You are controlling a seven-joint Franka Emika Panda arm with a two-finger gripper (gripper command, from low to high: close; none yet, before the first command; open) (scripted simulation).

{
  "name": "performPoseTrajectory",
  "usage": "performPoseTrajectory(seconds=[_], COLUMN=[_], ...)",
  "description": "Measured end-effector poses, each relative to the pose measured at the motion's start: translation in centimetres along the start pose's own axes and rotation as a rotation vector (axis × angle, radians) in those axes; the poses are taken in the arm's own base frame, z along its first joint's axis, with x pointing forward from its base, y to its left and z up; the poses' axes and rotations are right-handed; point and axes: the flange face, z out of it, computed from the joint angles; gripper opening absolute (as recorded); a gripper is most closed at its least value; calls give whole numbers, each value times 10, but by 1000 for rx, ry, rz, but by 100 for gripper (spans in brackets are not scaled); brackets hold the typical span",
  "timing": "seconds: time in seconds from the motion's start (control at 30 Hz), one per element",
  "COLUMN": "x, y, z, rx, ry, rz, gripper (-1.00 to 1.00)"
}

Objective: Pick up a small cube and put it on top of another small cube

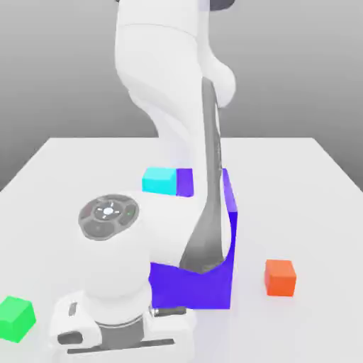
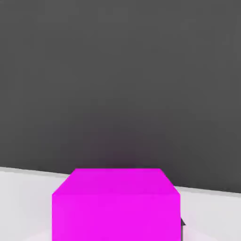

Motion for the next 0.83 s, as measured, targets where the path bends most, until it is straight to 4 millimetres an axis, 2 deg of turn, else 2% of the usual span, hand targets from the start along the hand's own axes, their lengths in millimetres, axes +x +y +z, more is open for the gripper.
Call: performPoseTrajectory(seconds=[0.13, 0.17, 0.37, 0.53, 0.6, 0.7, 0.73, 0.83], x=[0, 4, 38, 47, 48, 48, 47, 47], y=[1, 11, 117, 212, 231, 237, 238, 238], z=[-50, -58, -86, -106, -98, -60, -51, -51], rx=[0, -2, -16, -6, 0, 1, 1, 1], ry=[0, 0, 1, -1, 0, 0, -1, -1], rz=[0, 0, 0, 2, 1, 2, 2, 2], gripper=[-100, -100, -100, -100, -100, -100, 100, 100])
